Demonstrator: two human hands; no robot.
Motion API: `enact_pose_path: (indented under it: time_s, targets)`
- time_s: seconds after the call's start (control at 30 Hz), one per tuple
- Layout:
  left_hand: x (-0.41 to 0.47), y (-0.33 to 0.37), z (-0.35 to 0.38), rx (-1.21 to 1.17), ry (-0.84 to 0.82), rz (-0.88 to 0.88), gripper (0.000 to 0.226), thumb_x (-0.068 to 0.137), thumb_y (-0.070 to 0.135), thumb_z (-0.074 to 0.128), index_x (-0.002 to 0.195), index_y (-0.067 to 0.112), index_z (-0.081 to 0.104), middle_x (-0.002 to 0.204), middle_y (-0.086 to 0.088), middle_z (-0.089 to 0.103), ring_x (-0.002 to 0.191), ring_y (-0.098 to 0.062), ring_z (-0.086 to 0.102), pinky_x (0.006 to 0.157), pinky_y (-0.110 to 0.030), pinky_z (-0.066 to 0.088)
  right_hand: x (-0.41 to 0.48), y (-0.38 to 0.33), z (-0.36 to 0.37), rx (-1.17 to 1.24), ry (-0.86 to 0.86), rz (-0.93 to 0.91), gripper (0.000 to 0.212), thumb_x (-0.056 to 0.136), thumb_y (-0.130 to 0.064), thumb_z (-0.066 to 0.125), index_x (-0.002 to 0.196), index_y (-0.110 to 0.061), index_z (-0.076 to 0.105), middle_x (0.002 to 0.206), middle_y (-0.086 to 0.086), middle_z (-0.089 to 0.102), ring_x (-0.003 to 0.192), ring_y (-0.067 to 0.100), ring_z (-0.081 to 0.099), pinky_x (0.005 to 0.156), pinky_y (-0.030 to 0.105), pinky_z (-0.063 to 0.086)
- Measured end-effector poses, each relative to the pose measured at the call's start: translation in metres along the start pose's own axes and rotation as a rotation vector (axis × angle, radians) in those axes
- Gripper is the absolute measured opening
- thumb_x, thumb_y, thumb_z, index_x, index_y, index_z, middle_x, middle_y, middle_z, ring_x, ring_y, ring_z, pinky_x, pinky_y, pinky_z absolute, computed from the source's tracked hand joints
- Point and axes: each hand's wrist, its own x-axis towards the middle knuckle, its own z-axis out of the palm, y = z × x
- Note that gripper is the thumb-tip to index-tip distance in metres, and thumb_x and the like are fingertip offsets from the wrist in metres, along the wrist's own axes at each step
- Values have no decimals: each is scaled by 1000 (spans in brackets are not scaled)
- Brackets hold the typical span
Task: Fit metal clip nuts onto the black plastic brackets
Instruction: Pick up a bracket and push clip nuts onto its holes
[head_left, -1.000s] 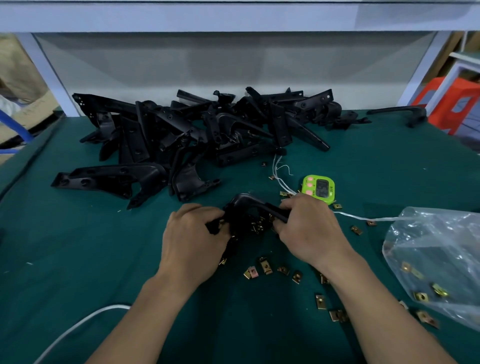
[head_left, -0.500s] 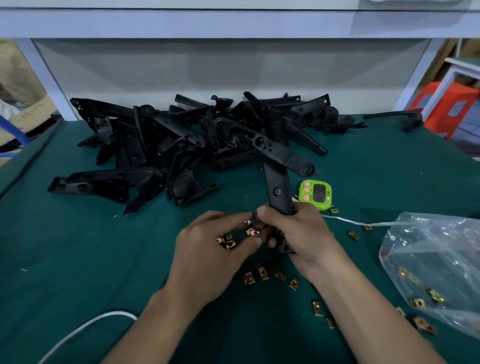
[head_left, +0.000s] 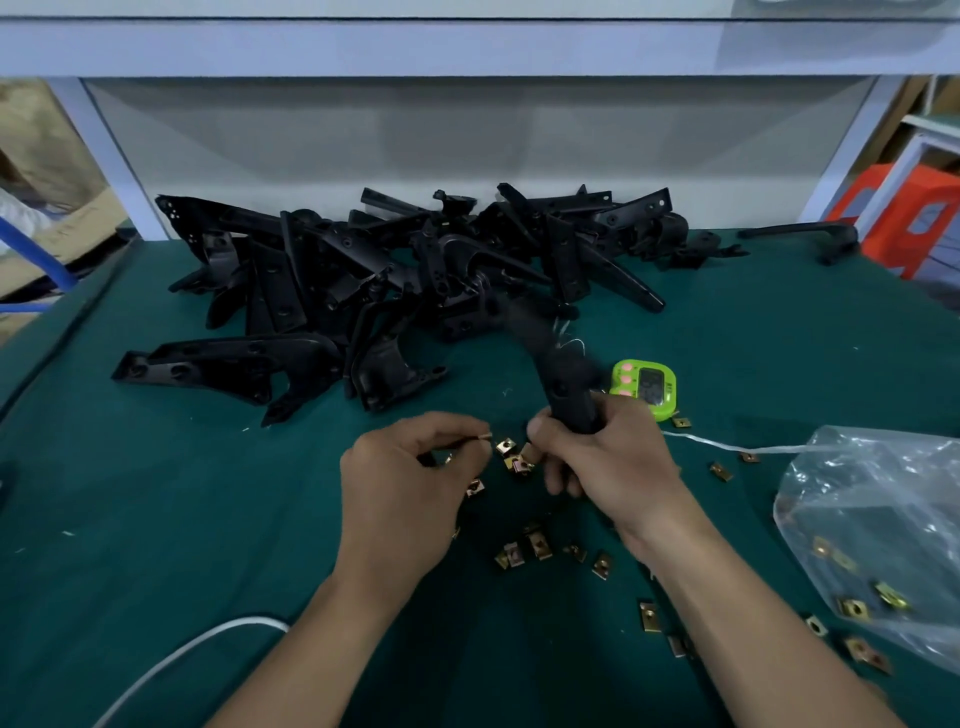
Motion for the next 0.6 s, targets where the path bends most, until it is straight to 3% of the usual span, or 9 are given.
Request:
enact_pose_path:
  time_s: [0.13, 0.2, 0.27, 0.33, 0.4, 0.5, 0.6]
  targets:
    - [10, -5, -6, -174, 0, -132, 26, 82, 14, 80, 86, 40, 80, 77, 11, 78, 70, -2, 72, 62, -9, 50, 1, 4, -12, -563, 187, -211, 17, 85, -39, 72, 73, -29, 65, 63, -14, 62, 57, 7, 57, 44, 22, 37]
    - [12, -4, -8, -295, -46, -180, 25, 83, 13, 81, 89, 37, 82, 83, 6, 79, 81, -6, 75, 71, -11, 54, 3, 4, -13, -598, 221, -232, 16, 91, -40, 67, 77, -33, 63, 64, -21, 60, 59, 7, 56, 43, 21, 32]
    - [12, -3, -9, -369, -73, -197, 19, 79, 14, 85, 86, 32, 82, 80, 2, 78, 78, -8, 74, 72, -13, 54, 5, 5, -13, -606, 251, -292, 21, 94, -34, 67, 75, -40, 61, 56, -12, 53, 54, 10, 50, 45, 17, 29]
    - [12, -1, -9, -418, -84, -201, 16, 68, 23, 90, 81, 26, 82, 72, 1, 75, 68, -8, 70, 67, -13, 52, 5, 3, -13, -668, 263, -342, 14, 92, -27, 70, 86, -39, 70, 63, -17, 51, 66, 7, 50, 57, 16, 34]
    - [11, -1, -10, -445, -98, -200, 25, 57, 32, 90, 77, 22, 80, 69, 0, 73, 65, -8, 67, 65, -14, 52, 3, 1, -11, -742, 275, -336, 26, 87, -12, 67, 101, -33, 73, 73, -19, 56, 71, 10, 53, 62, 27, 43]
    - [11, 0, -11, -484, -132, -224, 28, 53, 33, 90, 77, 21, 81, 70, -2, 73, 67, -10, 67, 66, -14, 53, 1, -1, -10, -794, 341, -331, 33, 77, 4, 62, 93, -25, 62, 69, -20, 45, 58, 9, 47, 52, 31, 39]
    - [11, 1, -12, -519, -155, -278, 19, 63, 18, 89, 80, 21, 82, 73, -5, 74, 68, -10, 69, 67, -14, 53, 1, 0, -9, -739, 320, -303, 26, 77, -9, 68, 88, -25, 50, 72, -16, 44, 62, 12, 49, 52, 33, 41]
